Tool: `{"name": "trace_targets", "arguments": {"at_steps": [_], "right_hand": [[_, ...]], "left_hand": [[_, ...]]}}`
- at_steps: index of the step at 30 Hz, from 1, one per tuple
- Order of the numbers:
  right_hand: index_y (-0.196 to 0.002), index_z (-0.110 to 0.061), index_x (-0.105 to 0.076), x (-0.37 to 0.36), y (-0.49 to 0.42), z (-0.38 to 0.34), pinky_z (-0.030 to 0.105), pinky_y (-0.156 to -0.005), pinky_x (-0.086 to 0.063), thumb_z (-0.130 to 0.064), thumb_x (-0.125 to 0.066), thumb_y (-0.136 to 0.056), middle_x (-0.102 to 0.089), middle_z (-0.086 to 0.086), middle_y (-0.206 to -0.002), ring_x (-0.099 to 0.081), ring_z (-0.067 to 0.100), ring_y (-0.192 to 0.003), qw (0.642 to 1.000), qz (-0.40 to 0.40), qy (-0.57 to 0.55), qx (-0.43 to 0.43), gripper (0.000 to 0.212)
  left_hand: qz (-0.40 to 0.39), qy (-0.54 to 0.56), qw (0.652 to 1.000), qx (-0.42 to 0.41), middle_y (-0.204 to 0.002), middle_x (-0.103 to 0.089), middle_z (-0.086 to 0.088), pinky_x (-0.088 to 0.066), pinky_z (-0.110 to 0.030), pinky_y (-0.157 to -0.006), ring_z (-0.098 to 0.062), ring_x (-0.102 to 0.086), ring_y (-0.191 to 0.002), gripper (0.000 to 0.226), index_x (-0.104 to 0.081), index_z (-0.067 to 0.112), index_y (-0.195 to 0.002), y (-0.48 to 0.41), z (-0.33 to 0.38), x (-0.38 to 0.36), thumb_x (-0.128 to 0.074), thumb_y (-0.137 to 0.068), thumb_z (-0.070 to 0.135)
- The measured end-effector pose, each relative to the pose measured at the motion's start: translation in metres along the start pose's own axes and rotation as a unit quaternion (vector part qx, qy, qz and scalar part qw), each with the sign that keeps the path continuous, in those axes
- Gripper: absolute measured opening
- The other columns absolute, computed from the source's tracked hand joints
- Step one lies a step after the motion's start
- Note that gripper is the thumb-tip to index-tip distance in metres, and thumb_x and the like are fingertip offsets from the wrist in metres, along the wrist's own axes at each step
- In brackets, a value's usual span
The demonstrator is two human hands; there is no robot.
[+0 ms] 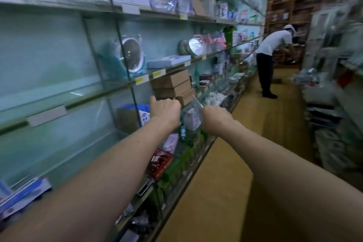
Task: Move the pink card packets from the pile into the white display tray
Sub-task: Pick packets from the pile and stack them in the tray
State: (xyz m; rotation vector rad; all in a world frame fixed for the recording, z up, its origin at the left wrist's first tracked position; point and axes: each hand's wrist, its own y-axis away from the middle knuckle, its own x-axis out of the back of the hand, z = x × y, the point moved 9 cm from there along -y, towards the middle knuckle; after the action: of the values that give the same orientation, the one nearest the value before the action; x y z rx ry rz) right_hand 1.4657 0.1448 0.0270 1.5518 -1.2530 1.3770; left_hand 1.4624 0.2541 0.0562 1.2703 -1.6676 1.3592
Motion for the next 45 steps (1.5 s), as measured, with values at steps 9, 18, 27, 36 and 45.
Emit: {"name": "trace_targets", "arguments": {"at_steps": [9, 18, 27, 36, 45], "right_hand": [[-0.091, -0.009, -0.043, 0.006, -0.074, 0.097, 0.034, -0.063, -0.045, -0.002, -0.047, -0.091, -0.044, 0.004, -0.072, -0.054, 0.026, -0.076, 0.997, -0.006, 0.019, -0.071, 0.009], [-0.097, -0.009, -0.048, -0.001, -0.165, 0.142, 0.032, -0.062, -0.044, -0.005, -0.053, -0.091, -0.043, 0.002, -0.073, -0.046, 0.016, -0.061, 0.997, 0.001, 0.016, -0.077, 0.009], [-0.099, -0.008, -0.049, -0.015, -0.246, 0.150, 0.034, -0.062, -0.046, -0.003, -0.048, -0.092, -0.052, 0.006, -0.083, -0.054, 0.024, -0.075, 1.000, -0.015, 0.012, -0.024, 0.009], [-0.097, -0.008, -0.049, -0.014, -0.327, 0.168, 0.032, -0.059, -0.043, -0.006, -0.050, -0.090, -0.044, 0.003, -0.071, -0.054, 0.024, -0.073, 0.997, -0.018, 0.037, 0.065, 0.006], [-0.107, -0.004, -0.054, 0.004, -0.378, 0.205, 0.033, -0.064, -0.047, -0.005, -0.052, -0.089, -0.052, 0.008, -0.088, -0.055, 0.027, -0.081, 0.994, -0.014, -0.001, 0.112, 0.018]], "left_hand": [[-0.004, 0.033, 0.998, -0.048, -0.098, -0.065, -0.003, -0.028, -0.041, -0.099, -0.025, -0.060, -0.098, 0.026, -0.059, 0.019, -0.103, -0.109, 0.075, -0.030, -0.047, -0.086, 0.003], [-0.025, 0.051, 0.997, -0.044, -0.065, -0.043, 0.003, -0.026, -0.043, -0.100, -0.022, -0.057, -0.085, 0.017, -0.053, 0.020, -0.085, -0.200, 0.098, -0.069, -0.051, -0.088, 0.003], [-0.049, 0.029, 0.998, -0.008, -0.092, -0.061, -0.003, -0.027, -0.041, -0.101, -0.025, -0.059, -0.099, 0.019, -0.049, 0.021, -0.083, -0.259, 0.089, -0.095, -0.050, -0.084, 0.002], [-0.067, 0.008, 0.995, 0.069, -0.105, -0.064, -0.004, -0.025, -0.041, -0.103, -0.024, -0.058, -0.105, 0.018, -0.058, 0.018, -0.103, -0.314, 0.091, -0.109, -0.054, -0.087, 0.012], [-0.062, -0.038, 0.987, 0.141, -0.072, -0.047, 0.003, -0.030, -0.041, -0.096, -0.022, -0.052, -0.083, 0.017, -0.049, 0.021, -0.084, -0.355, 0.108, -0.103, -0.052, -0.086, 0.005]]}}
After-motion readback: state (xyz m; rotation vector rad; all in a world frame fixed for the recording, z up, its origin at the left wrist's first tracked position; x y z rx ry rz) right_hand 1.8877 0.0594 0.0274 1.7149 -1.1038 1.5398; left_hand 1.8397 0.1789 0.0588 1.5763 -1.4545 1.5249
